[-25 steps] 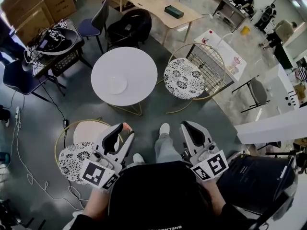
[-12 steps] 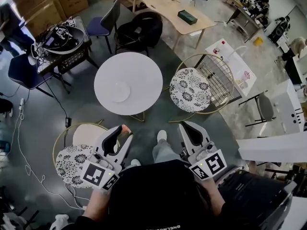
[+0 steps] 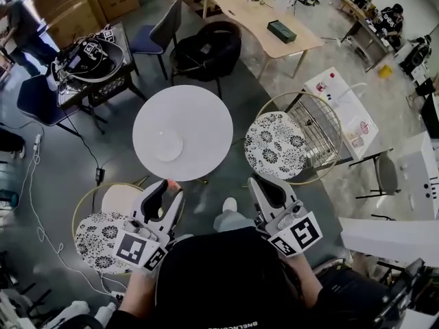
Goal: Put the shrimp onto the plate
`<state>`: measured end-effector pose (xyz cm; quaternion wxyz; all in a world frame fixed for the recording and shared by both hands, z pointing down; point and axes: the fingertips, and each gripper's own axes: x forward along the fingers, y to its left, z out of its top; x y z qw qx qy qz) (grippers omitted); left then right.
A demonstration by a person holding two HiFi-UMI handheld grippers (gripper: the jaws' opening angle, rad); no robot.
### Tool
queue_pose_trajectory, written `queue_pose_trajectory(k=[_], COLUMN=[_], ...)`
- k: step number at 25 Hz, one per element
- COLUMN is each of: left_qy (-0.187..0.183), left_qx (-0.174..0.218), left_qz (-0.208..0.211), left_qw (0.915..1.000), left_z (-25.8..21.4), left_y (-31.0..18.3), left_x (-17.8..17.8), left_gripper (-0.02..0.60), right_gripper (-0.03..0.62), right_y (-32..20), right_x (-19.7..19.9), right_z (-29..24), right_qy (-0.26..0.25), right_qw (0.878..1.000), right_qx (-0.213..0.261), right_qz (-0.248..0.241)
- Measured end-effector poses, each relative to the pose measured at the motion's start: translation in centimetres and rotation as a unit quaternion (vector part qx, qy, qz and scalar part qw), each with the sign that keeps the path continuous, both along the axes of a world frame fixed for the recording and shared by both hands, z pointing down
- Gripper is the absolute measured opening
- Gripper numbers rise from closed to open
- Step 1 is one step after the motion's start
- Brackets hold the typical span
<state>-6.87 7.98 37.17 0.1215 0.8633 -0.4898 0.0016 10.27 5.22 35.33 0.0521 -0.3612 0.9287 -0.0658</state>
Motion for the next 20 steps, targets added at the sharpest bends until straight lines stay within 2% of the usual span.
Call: queue_pose_trajectory(k=[9, 20], left_qy=[-0.026, -0.056], left_qx=[-0.022, -0.079], left_qz=[-0.072, -0.129], left_qw=[0.9968, 0.9869], left_z=[1.1, 3.6], left_y=[-4.6, -6.5], left_x=[1.5, 0.2], left_gripper=[0.152, 0.152], right_gripper=[0.017, 0.017], right_y=[-5.7, -7.4], right_x=[1.1, 0.7], right_z=[0.3, 0.5], right_qy=[0.002, -0.005], right_qw=[0.996, 0.985], right_qx=[-0.006, -0.023], right_qz=[-0.094, -0.170])
